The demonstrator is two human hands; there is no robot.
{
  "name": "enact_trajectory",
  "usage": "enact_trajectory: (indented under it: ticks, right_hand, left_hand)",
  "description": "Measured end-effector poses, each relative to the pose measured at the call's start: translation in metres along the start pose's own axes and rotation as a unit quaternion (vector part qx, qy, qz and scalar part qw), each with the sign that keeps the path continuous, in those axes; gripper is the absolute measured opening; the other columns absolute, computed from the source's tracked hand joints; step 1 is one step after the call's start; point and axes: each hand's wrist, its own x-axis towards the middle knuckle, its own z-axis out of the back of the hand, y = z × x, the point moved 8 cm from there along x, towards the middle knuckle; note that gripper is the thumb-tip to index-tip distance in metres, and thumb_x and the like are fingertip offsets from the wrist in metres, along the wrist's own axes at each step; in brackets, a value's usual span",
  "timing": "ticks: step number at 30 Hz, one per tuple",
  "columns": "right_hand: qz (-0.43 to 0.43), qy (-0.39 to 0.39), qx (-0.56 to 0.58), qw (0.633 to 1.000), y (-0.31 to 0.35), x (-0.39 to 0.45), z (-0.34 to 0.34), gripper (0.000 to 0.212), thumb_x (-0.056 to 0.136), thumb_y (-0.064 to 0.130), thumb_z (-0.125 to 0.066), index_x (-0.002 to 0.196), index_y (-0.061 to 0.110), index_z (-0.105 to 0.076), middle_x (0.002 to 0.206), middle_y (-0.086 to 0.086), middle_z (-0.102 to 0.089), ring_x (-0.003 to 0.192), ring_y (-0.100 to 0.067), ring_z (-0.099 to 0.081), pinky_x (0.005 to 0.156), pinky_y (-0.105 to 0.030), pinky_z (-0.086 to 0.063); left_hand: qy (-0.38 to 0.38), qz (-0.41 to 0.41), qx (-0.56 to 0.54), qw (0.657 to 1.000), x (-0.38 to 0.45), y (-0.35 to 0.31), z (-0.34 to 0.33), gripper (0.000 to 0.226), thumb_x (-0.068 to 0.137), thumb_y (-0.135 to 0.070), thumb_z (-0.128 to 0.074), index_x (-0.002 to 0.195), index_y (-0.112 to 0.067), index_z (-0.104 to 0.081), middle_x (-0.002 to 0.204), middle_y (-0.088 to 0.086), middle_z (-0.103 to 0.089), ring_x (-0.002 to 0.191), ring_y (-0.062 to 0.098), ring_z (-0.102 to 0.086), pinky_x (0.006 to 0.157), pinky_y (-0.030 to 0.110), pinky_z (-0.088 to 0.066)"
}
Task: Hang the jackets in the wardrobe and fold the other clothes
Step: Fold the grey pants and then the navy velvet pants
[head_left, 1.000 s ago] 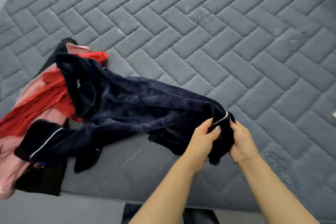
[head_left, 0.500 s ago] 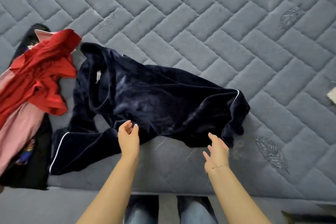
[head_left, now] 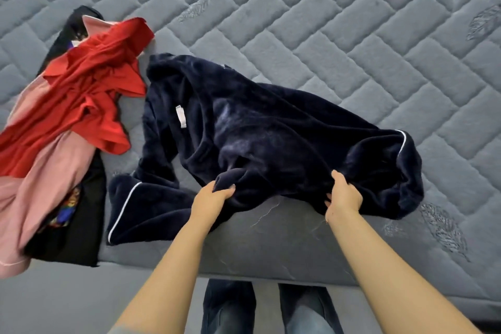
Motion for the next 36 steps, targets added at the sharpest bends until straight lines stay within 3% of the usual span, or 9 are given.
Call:
enact_trajectory:
  ticks: [3,7,12,16,21,26,31,34,36]
  right_hand:
    - [0.042,0.013,0.031,0.999,0.004,-0.030,0.023,0.015,0.085,0.030,-0.070,0.087,0.016,-0.065,0.106,-0.006,-0.069,0.080,-0.021,-0.067,0.057,-0.031,-0.053]
    - [0.074,0.091,0.112,0.987,0.054,-0.052,0.008,0.010,0.085,0.022,-0.073,0.087,0.014,-0.068,0.088,0.000,-0.072,0.074,-0.018,-0.071,0.051,-0.025,-0.055]
    - [0.131,0.213,0.219,0.943,0.202,-0.056,-0.073,0.015,0.095,0.020,-0.062,0.104,0.009,-0.063,0.114,-0.009,-0.062,0.116,-0.024,-0.059,0.083,-0.027,-0.054]
    - [0.166,0.313,0.172,0.919,0.261,-0.052,-0.120,0.049,0.101,0.025,-0.048,0.148,0.016,-0.036,0.157,-0.003,-0.029,0.146,-0.019,-0.025,0.114,-0.035,-0.026]
    - [0.154,0.334,0.090,0.926,0.175,-0.030,-0.094,0.031,0.102,0.016,-0.044,0.131,0.016,-0.055,0.134,-0.006,-0.058,0.124,-0.019,-0.055,0.099,-0.035,-0.045]
    - [-0.018,0.127,-0.017,0.992,0.011,0.014,-0.026,0.025,0.095,0.013,-0.058,0.119,0.008,-0.060,0.132,-0.012,-0.056,0.120,-0.025,-0.054,0.098,-0.042,-0.048]
    - [-0.129,0.156,0.006,0.979,-0.047,0.015,-0.046,0.083,0.080,0.041,-0.077,0.147,0.016,-0.034,0.147,-0.005,-0.040,0.132,-0.026,-0.043,0.098,-0.046,-0.047]
    - [-0.077,0.208,-0.047,0.974,-0.031,0.023,-0.074,0.105,0.072,0.039,-0.084,0.150,0.014,-0.020,0.143,-0.005,-0.043,0.126,-0.026,-0.051,0.104,-0.044,-0.046]
    - [-0.043,0.214,-0.103,0.970,-0.020,0.027,-0.074,0.089,0.072,0.028,-0.082,0.142,0.006,-0.032,0.133,-0.010,-0.055,0.118,-0.029,-0.057,0.102,-0.047,-0.047]
  left_hand:
    - [-0.005,-0.026,-0.116,0.993,-0.044,-0.018,0.028,0.027,0.069,-0.045,-0.074,0.096,-0.040,-0.072,0.095,-0.007,-0.075,0.097,0.017,-0.069,0.088,0.044,-0.056]
    - [-0.098,-0.173,-0.058,0.978,-0.073,-0.132,0.075,0.031,0.058,-0.054,-0.072,0.087,-0.042,-0.067,0.086,-0.011,-0.073,0.090,0.015,-0.068,0.086,0.043,-0.055]
    - [0.018,-0.312,-0.219,0.924,-0.039,-0.364,0.065,0.045,0.079,-0.022,-0.077,0.120,-0.015,-0.059,0.100,0.004,-0.073,0.083,0.015,-0.071,0.068,0.030,-0.056]
    - [0.060,-0.366,-0.156,0.916,-0.018,-0.451,0.043,0.082,0.087,-0.018,-0.072,0.152,-0.016,-0.020,0.153,0.008,-0.032,0.119,0.010,-0.047,0.091,0.025,-0.047]
    - [-0.073,-0.345,-0.091,0.931,0.012,-0.318,0.028,0.049,0.089,-0.011,-0.066,0.135,-0.017,-0.050,0.130,-0.009,-0.053,0.104,-0.017,-0.050,0.090,0.005,-0.038]
    - [-0.098,-0.017,-0.147,0.984,0.042,-0.086,-0.003,0.058,0.089,-0.025,-0.069,0.139,-0.010,-0.042,0.137,0.008,-0.050,0.124,0.021,-0.050,0.108,0.038,-0.040]
    - [0.108,0.020,-0.224,0.968,0.057,-0.083,-0.074,0.057,0.088,-0.044,-0.067,0.136,-0.019,-0.048,0.127,-0.003,-0.065,0.114,0.017,-0.062,0.104,0.045,-0.046]
    - [0.037,-0.012,-0.222,0.974,0.068,-0.099,-0.079,0.050,0.087,-0.027,-0.072,0.130,-0.015,-0.051,0.124,0.006,-0.064,0.109,0.024,-0.064,0.097,0.046,-0.052]
    - [-0.012,-0.012,-0.199,0.980,0.070,-0.093,-0.077,0.042,0.085,-0.015,-0.071,0.123,-0.014,-0.053,0.119,0.010,-0.065,0.105,0.027,-0.064,0.091,0.045,-0.055]
